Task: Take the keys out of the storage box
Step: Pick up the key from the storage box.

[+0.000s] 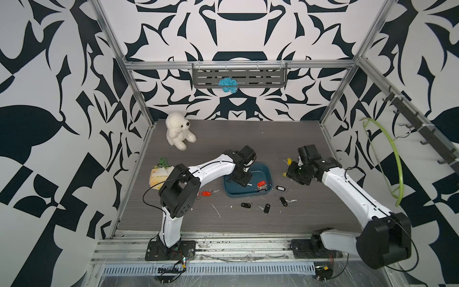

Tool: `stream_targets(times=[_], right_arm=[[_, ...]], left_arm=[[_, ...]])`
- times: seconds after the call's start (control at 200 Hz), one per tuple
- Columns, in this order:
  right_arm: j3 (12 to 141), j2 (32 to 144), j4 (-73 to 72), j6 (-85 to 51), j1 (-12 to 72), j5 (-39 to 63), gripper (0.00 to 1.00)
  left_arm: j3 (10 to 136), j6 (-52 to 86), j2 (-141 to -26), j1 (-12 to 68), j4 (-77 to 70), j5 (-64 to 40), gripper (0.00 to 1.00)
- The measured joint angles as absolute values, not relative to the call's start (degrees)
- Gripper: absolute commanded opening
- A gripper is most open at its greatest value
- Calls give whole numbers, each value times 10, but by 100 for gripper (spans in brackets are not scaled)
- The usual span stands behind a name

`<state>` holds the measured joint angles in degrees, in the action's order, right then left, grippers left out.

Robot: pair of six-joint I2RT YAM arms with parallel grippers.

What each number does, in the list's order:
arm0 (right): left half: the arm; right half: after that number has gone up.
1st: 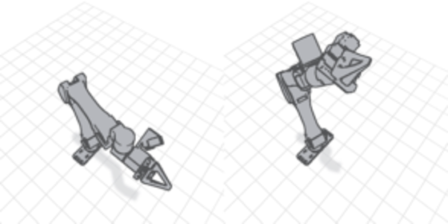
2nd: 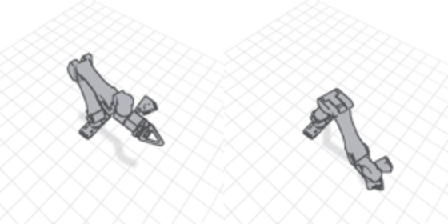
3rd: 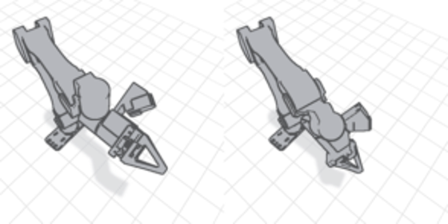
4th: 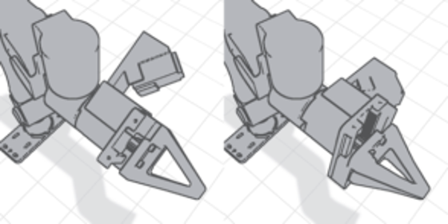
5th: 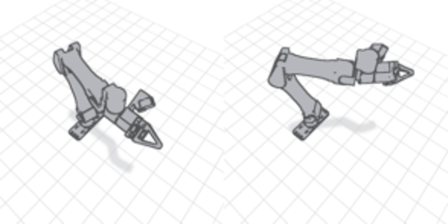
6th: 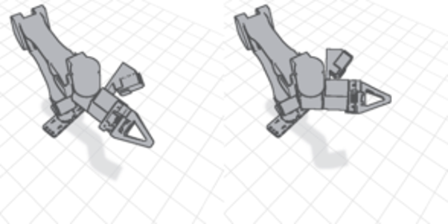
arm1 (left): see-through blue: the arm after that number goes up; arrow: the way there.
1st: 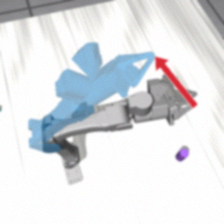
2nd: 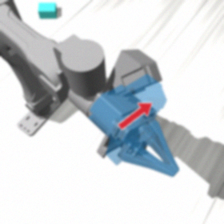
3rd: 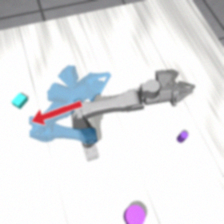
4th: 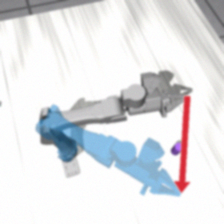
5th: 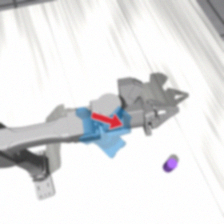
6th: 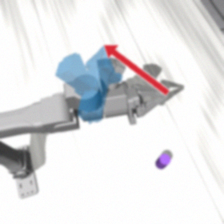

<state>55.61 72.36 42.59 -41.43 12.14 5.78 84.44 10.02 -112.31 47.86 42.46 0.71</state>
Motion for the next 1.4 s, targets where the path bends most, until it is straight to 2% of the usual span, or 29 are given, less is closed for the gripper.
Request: stream_targets(times=[0.365, 0.625, 0.9, 1.095, 1.165, 1.4], right_arm=[[562, 728, 426, -416, 121, 58, 33], [562, 728, 427, -416, 121, 58, 31], [562, 728, 431, -416, 121, 58, 30], [562, 728, 436, -416, 121, 58, 29], [562, 728, 437, -416, 121, 58, 29], [562, 720, 440, -417, 121, 58, 28]], left_arm=[[861, 91, -1151, 479, 434, 2, 44], [886, 90, -1178, 479, 442, 9, 42], [903, 84, -1202, 479, 452, 15, 34], [915, 79, -1213, 479, 459, 16, 19], [917, 77, -1213, 479, 461, 17, 0], [920, 78, -1213, 479, 463, 15, 0]])
